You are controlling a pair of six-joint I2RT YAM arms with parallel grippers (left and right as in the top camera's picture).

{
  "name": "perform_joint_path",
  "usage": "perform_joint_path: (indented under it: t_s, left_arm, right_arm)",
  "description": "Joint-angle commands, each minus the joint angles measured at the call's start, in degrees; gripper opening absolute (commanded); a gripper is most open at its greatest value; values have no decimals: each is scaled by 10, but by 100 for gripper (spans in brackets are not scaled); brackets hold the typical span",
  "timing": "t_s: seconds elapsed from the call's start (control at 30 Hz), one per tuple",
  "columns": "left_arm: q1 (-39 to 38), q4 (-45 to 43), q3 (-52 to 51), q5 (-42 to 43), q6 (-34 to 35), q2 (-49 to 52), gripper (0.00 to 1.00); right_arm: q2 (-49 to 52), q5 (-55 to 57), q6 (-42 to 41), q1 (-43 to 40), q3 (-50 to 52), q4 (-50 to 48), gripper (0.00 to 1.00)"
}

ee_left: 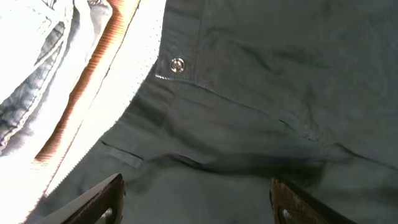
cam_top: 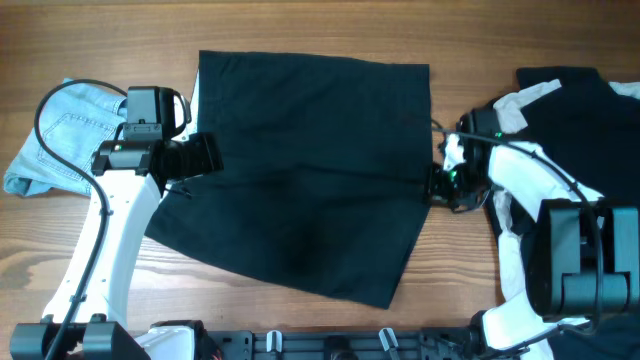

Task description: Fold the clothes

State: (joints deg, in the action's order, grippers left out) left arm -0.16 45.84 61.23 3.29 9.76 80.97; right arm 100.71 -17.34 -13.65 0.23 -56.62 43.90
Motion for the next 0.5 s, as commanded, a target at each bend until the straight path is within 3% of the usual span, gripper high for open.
perform_joint_path:
  t_s: [0.0,0.03,0.07,0.1,0.17,0.2,0.23,0.3,0.33,0.47]
  left_arm:
    - [-1,-10,-2,-3,-3,-9,73]
    - [-1,-13,-2,-3,-3,-9,73]
    - [-1,-15,-2,-3,-3,-9,73]
    - [-1,-22,-2,-3,-3,-9,73]
    - [-1,-26,-2,-3,-3,-7,71]
    - [-1,-25,-2,-3,-3,-1,53]
    - [-1,-26,-3,4,-3,8,41]
    - [-1,-57,-3,16,-3,54,30]
    - [-1,-82,-3,16,-3,83,30]
    - [-1,-179,-3,97,-34,205,50]
  right_arm:
    - [-8,119,-30,-33,-87,-13,4]
    - [-8,109,-18,-36,-100,-13,4]
    - [-8,93,9,-36,-107,-12,49]
    - [-9,77,26,-36,-118,2,73]
    - [-22,32,33,-36,-125,49,68]
    - [-37,8,36,-36,-125,81,67]
    - [-45,5,36,-36,-125,95,67]
    - [-86,-34,47,-34,-125,125,68]
    - [-106,-55,47,-30,-125,130,68]
    - [-163,-66,46,16,-124,162,69]
